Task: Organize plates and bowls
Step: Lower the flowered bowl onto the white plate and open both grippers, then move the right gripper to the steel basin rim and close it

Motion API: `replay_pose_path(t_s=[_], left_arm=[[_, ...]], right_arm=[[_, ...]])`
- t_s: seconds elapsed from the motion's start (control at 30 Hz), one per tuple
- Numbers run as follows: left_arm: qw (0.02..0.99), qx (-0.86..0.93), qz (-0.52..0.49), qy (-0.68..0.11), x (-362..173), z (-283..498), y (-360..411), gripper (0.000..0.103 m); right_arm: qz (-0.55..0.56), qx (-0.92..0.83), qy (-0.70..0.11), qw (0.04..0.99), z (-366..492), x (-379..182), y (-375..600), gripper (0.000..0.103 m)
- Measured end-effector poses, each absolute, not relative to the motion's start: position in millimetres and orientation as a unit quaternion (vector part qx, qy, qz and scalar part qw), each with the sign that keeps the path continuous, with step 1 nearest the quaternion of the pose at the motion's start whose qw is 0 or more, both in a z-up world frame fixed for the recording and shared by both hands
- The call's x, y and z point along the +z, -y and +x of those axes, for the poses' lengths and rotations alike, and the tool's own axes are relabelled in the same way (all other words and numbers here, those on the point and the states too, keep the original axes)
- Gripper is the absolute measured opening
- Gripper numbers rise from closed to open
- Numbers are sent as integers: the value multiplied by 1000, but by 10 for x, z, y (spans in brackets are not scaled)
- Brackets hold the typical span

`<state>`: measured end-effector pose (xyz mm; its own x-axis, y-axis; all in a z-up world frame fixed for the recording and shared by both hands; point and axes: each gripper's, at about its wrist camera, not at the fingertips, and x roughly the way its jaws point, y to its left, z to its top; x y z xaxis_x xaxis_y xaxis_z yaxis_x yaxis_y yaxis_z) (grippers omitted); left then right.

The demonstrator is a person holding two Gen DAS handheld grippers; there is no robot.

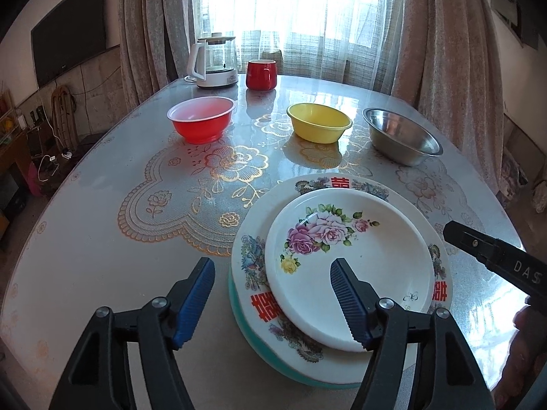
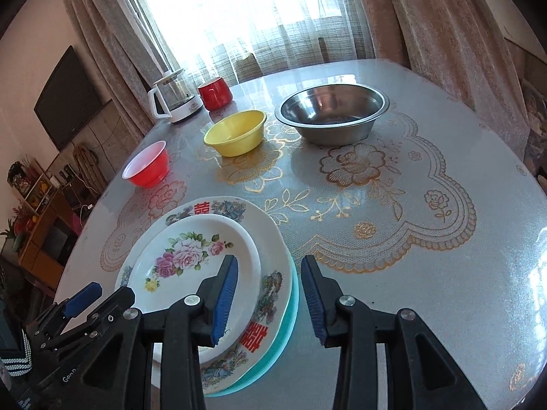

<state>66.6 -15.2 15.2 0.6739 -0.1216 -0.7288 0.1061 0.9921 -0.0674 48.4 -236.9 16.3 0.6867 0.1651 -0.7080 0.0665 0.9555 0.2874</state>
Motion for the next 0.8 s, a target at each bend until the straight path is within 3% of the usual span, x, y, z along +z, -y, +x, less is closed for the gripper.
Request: replay_pose_path(t_s=[0.27, 0.8], left_arm=[[919, -67, 14, -389, 244, 686, 335, 83], [912, -103, 9, -396, 232, 768, 617, 91]], right_arm=[[176, 2, -403, 898, 567, 12, 2648, 39], [207, -19, -389, 897, 1011, -146, 3149, 41]])
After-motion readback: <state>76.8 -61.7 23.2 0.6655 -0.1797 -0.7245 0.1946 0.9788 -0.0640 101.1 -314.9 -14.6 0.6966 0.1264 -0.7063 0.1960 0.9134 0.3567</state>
